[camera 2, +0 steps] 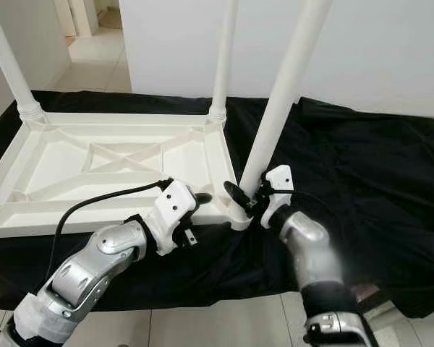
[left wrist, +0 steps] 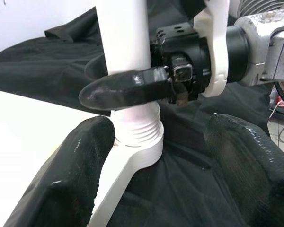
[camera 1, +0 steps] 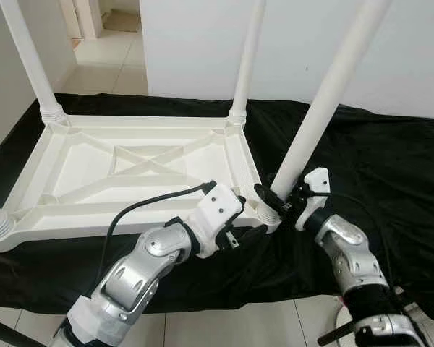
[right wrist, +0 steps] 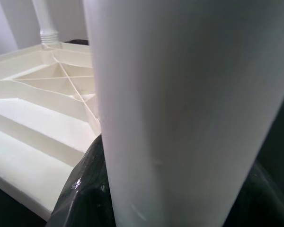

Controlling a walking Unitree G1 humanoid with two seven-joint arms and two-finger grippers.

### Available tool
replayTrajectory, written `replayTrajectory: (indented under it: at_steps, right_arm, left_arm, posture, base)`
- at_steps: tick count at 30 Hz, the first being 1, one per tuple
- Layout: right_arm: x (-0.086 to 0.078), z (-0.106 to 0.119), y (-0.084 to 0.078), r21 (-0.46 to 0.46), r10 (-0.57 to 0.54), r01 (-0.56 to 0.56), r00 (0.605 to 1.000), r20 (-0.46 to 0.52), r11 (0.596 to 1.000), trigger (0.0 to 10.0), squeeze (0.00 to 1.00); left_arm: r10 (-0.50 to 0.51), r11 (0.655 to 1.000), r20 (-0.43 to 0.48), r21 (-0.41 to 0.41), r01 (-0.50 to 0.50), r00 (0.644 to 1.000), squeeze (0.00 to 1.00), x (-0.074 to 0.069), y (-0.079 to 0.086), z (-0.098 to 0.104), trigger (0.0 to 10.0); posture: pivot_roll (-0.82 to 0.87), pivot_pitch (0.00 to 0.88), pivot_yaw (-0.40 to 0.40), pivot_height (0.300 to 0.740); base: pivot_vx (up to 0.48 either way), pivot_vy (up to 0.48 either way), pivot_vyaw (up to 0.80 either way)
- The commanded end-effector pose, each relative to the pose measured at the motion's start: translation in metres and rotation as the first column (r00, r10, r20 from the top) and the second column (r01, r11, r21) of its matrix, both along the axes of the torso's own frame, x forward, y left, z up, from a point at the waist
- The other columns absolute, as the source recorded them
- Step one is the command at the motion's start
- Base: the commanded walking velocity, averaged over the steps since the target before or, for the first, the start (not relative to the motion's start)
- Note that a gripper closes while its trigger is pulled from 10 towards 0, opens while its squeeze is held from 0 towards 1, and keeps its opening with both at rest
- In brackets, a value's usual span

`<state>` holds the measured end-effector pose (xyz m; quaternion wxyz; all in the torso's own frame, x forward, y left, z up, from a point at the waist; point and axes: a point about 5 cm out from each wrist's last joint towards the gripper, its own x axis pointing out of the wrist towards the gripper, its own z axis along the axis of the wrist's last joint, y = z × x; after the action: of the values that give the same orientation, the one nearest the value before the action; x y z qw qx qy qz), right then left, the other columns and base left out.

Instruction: Building children table

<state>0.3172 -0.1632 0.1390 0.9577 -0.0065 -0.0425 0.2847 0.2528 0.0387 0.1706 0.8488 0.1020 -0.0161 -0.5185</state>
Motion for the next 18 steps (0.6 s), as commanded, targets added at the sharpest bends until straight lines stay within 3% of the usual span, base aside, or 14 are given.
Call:
replayTrajectory:
  at_steps: [1,7,8,10,11,12,18]
  right_arm:
    - [-0.002,-0.012,0.000,-0.006,-0.040,0.039,0.997,-0.069,0.999,10.0,0.00]
    - [-0.009,-0.003,0.009,0.040,-0.156,0.158,0.987,-0.044,0.987,10.0,0.00]
    - [-0.012,-0.001,0.012,0.056,-0.229,0.231,0.973,-0.040,0.971,10.0,0.00]
    - [-0.012,-0.001,0.012,0.056,-0.229,0.231,0.973,-0.040,0.971,10.0,0.00]
    - [-0.016,-0.001,0.015,0.060,-0.324,0.327,0.945,-0.053,0.943,10.0,0.00]
    - [-0.016,-0.001,0.015,0.060,-0.324,0.327,0.945,-0.053,0.943,10.0,0.00]
    - [-0.030,-0.006,0.027,0.106,-0.557,0.567,0.823,-0.112,0.817,10.0,0.00]
  left_arm:
    - [-0.028,1.000,0.011,0.013,0.028,1.000,0.00,0.000,-0.001,0.000,10.0]
    - [-0.025,1.000,0.013,0.007,0.025,1.000,0.00,0.000,-0.002,-0.001,10.0]
    - [-0.023,1.000,0.013,0.008,0.023,1.000,0.00,-0.001,-0.002,-0.001,10.0]
    - [-0.023,1.000,0.013,0.008,0.023,1.000,0.00,-0.001,-0.002,-0.001,10.0]
    - [-0.019,1.000,0.011,0.008,0.019,1.000,0.00,-0.001,-0.002,-0.001,10.0]
    - [-0.019,1.000,0.011,0.008,0.019,1.000,0.00,-0.001,-0.002,-0.001,10.0]
    - [-0.008,1.000,0.005,0.004,0.008,1.000,0.00,-0.001,-0.001,-0.002,10.0]
  posture:
    - [-0.05,0.010,-0.052,0.740]
    - [-0.06,0.017,-0.058,0.740]
    - [-0.06,0.023,-0.062,0.740]
    - [-0.06,0.023,-0.062,0.740]
    - [-0.06,0.041,-0.072,0.740]
    - [-0.06,0.041,-0.072,0.740]
    - [-0.06,0.056,-0.072,0.740]
  base:
    - [0.000,0.000,0.00]
    - [0.000,0.000,0.00]
    - [0.000,0.000,0.00]
    - [0.000,0.000,0.00]
    - [0.000,0.000,0.00]
    - [0.000,0.000,0.00]
    - [0.000,0.000,0.00]
